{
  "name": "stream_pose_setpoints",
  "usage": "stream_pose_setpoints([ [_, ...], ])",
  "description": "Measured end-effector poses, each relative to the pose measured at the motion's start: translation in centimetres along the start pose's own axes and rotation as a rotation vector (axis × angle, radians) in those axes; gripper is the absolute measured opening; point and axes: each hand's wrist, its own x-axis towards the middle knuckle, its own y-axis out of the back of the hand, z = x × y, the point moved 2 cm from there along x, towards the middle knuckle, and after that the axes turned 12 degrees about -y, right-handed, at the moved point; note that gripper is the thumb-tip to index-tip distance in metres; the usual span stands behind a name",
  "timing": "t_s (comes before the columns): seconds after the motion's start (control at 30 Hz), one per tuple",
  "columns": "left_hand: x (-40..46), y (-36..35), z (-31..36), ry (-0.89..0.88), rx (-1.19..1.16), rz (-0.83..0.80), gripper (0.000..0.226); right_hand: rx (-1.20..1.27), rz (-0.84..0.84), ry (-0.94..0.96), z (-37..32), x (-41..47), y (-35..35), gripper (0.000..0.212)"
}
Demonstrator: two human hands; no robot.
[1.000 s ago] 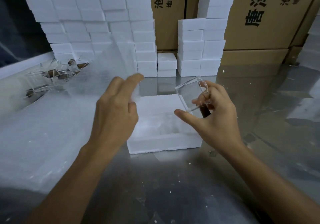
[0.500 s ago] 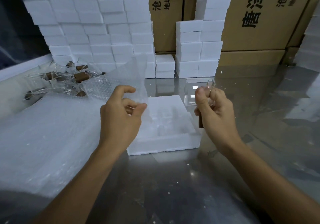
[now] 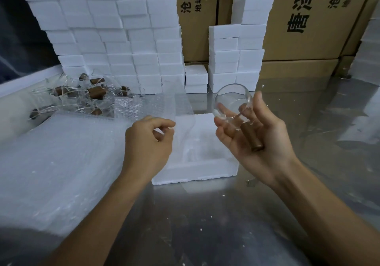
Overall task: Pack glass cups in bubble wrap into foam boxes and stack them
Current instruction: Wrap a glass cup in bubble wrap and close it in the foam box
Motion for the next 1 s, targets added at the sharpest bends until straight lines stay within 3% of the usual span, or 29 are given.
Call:
stream_pose_setpoints([
  [0.17, -0.8, -0.7, 1.7, -0.171, 0.145, -0.045, 0.038, 0.012, -0.277, -0.126, 1.6, -0.6, -2.4, 0.038],
  [0.3, -1.1, -1.3, 1.5, -0.097, 0.166, -0.181, 0.051, -0.015, -0.178, -0.183, 2.8, -0.1, -2.6, 0.038],
  [0.53, -1.2, -1.3, 1.7, -0.193, 0.075, -0.218, 0.083, -0.017, 0.018, -0.214, 2.8, 0.9, -1.0, 0.043],
  [0.73, -1.5, -1.6, 1.8, -0.281, -0.035, -0.336, 0.102, -0.102, -0.044, -0.218, 2.6, 0.8, -0.6, 0.043],
  [0.87, -1.7, -2.0, 2.4, -0.407, -0.087, -0.405, 0.101, -0.01, -0.069, -0.146, 2.2, 1.1, -0.4, 0.043],
  [1.0, -2.2, -2.6, 2.9, -0.492, -0.095, -0.446, 0.098, -0.075, -0.045, -0.013, 2.2, 1.3, -0.3, 0.034],
])
